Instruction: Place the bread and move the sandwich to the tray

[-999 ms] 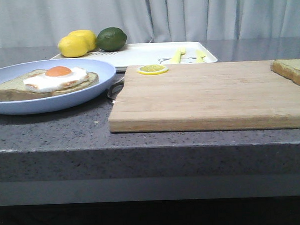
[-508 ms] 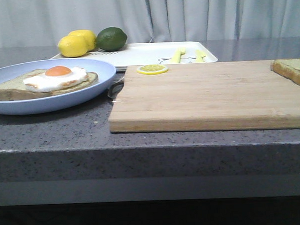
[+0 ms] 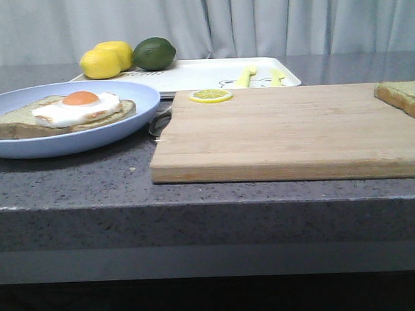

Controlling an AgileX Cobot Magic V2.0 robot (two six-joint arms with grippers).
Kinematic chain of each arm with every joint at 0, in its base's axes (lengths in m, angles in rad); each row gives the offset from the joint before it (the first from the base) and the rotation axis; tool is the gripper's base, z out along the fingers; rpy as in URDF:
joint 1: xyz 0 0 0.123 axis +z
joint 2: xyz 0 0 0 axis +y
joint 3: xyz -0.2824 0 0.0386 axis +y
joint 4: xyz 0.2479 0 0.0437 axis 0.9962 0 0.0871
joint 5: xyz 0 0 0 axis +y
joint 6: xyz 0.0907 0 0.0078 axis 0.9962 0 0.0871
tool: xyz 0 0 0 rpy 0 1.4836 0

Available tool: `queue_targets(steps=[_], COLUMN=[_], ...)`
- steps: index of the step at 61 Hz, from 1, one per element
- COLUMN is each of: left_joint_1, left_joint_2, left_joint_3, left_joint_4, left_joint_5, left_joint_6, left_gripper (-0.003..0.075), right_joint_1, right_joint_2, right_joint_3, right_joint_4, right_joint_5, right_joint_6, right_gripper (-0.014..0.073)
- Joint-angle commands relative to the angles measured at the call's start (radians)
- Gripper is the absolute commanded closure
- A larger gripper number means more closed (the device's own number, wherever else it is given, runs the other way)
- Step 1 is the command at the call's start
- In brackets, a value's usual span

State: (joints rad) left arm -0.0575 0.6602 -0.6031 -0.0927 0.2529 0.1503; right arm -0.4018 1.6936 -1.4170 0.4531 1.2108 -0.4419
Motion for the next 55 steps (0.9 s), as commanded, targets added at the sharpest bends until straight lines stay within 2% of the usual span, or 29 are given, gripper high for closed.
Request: queue_targets(steps=[1, 24, 55], left_joint_1=[0.004, 0.004, 0.004], left_joint_2=[0.002, 0.002, 0.002], left_joint_3=[-0.039, -0.039, -0.039], left_joint_4=[-0.006, -0.006, -0.006], left_joint_5=[-0.079, -0.079, -0.079], left_joint_6=[-0.002, -0.002, -0.002], left_gripper=[0.023, 0.023, 0.023], right_joint_1=[-0.007, -0.013, -0.013], right_joint_2=[-0.008, 0.041, 0.06], right_joint_3=[-0.036, -0.036, -0.035], right_joint_4=[0.066, 0.065, 0.134], right_joint_5=[0.032, 0.03, 0.079], right_joint_6=[-0.054, -0.054, -0.054], right_gripper=[-0.0032, -0.0032, -0.0032])
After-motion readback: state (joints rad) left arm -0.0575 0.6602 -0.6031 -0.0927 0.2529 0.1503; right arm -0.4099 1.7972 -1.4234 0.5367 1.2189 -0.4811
